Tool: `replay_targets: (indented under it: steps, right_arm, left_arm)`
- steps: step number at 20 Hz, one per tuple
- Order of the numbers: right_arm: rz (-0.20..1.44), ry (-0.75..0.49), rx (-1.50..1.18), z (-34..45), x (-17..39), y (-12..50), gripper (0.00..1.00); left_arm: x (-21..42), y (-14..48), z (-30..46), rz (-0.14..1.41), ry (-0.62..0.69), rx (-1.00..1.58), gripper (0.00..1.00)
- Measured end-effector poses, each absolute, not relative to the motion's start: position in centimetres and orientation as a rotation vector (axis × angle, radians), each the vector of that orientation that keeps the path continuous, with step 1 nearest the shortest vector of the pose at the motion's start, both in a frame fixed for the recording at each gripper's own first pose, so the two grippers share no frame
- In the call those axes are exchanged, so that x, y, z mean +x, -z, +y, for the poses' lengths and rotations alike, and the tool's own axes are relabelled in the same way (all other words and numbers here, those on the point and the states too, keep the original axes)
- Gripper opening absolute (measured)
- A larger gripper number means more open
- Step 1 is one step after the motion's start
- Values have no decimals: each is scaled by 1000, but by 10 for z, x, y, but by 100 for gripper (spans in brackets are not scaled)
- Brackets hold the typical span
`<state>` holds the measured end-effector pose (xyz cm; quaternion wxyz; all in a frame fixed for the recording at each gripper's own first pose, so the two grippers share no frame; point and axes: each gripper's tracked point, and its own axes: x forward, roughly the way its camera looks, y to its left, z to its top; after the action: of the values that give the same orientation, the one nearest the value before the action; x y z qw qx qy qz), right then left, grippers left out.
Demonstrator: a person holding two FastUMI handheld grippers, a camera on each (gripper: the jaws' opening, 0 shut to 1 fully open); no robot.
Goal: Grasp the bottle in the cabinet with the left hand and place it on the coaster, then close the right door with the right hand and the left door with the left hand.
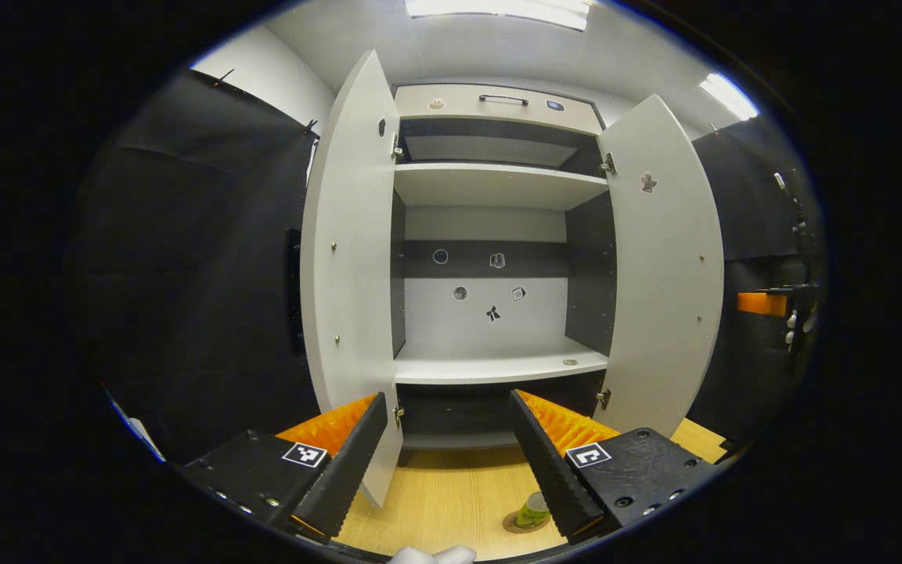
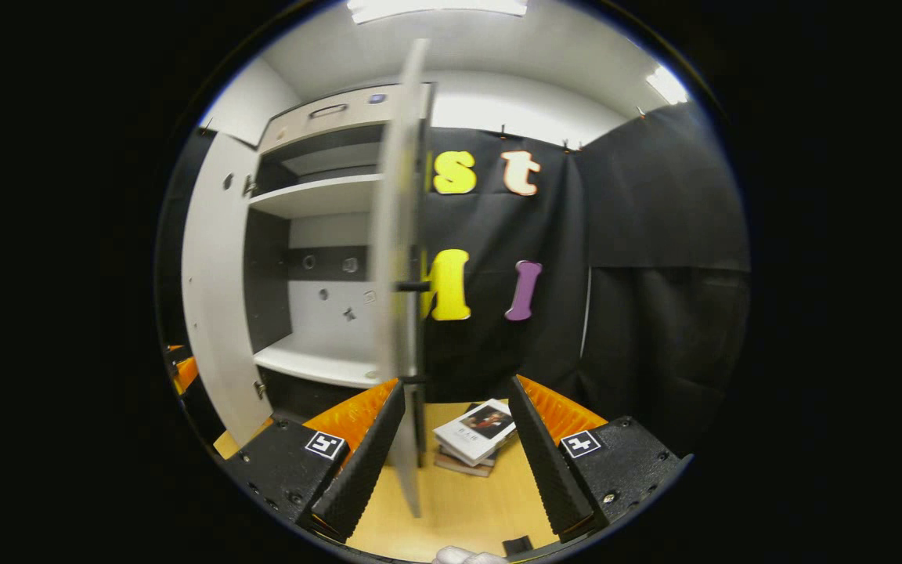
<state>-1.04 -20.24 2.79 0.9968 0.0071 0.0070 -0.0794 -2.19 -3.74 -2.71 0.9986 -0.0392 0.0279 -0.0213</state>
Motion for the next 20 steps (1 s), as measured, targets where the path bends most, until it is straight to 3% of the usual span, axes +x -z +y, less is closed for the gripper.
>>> replay_targets:
  steps: [6, 14, 15, 16, 20]
  right_arm:
    - [27, 104, 17, -251, 34, -41, 82]
    - [32, -117, 46, -217, 72, -49, 82]
    - [36, -160, 47, -207, 73, -50, 82]
    - [45, -185, 41, -200, 75, -49, 82]
    - [51, -210, -1, -199, 76, -54, 81]
  left_arm:
    - [-26, 15, -54, 58, -37, -88, 95]
    - [-40, 2, -83, 54, -111, -53, 95]
    - [-42, 1, -86, 53, -120, -51, 90]
    - [-43, 1, -88, 54, -126, -54, 95]
    - [-51, 0, -93, 59, -163, -53, 95]
